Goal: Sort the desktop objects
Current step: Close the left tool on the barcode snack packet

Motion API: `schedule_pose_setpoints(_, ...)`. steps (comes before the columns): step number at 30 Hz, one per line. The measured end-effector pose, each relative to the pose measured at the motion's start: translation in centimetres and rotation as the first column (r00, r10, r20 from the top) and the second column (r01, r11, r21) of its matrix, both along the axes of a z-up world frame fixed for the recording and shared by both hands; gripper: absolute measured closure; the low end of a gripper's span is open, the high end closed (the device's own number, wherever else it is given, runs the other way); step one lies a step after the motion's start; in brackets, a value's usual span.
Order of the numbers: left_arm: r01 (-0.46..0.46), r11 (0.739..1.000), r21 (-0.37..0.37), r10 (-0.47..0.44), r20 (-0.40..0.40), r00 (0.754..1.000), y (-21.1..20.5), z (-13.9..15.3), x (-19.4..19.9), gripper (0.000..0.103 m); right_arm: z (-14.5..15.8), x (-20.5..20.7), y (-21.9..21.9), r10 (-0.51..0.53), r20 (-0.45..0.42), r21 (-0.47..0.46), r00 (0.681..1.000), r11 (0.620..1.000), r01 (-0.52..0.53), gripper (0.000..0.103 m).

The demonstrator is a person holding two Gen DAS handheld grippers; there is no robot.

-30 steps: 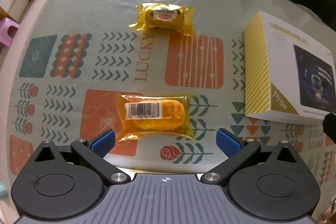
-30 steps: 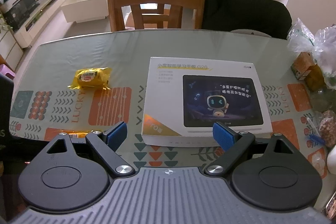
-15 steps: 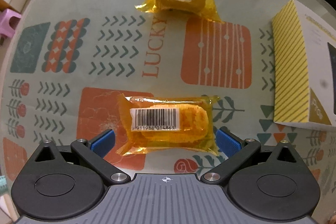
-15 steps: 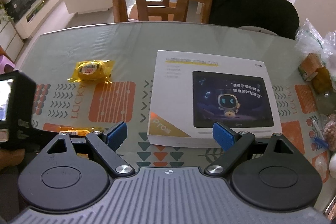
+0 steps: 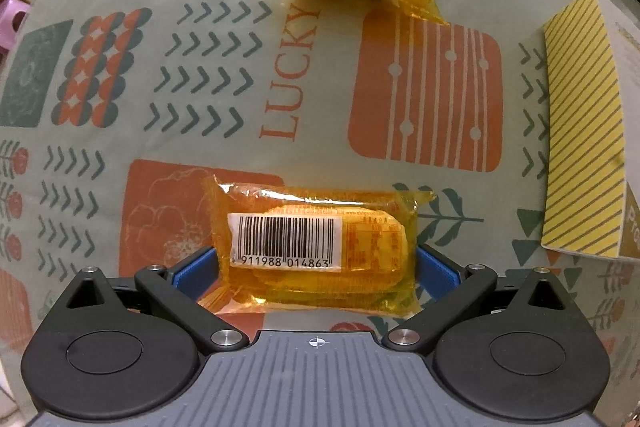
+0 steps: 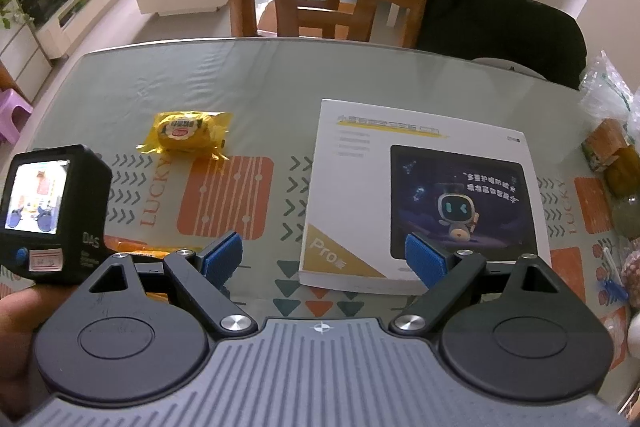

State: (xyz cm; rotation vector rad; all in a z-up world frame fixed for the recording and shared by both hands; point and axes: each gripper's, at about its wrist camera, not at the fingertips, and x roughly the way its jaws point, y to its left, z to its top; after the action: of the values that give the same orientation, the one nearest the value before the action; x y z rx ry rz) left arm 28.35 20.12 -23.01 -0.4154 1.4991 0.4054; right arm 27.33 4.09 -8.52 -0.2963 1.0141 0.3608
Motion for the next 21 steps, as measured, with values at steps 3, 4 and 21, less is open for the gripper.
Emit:
schedule_pose_setpoints(3, -0.002, 1.0, 0.001, 0.002, -0.007, 1.0, 0.1, -0.3, 0.2, 0.0, -0.2, 0.2, 0.3, 0.004, -0.002, -0.002, 1.0, 1.0, -0.004, 0.0)
schedule_pose_setpoints(4, 0.003, 1.0, 0.001, -0.003, -0.006, 1.0, 0.1, -0.4, 0.2, 0.0, -0.2, 0.2, 0.3, 0.004, -0.003, -0.002, 1.0, 1.0, -0.004, 0.0)
schedule_pose_setpoints(21, 0.083, 0.995, 0.055, -0.086, 0.047, 0.995, -0.5, 1.3, 0.5, 0.029, -0.3, 0.4, 0.3, 0.005, -0.004, 0.011, 1.0, 1.0, -0.005, 0.0)
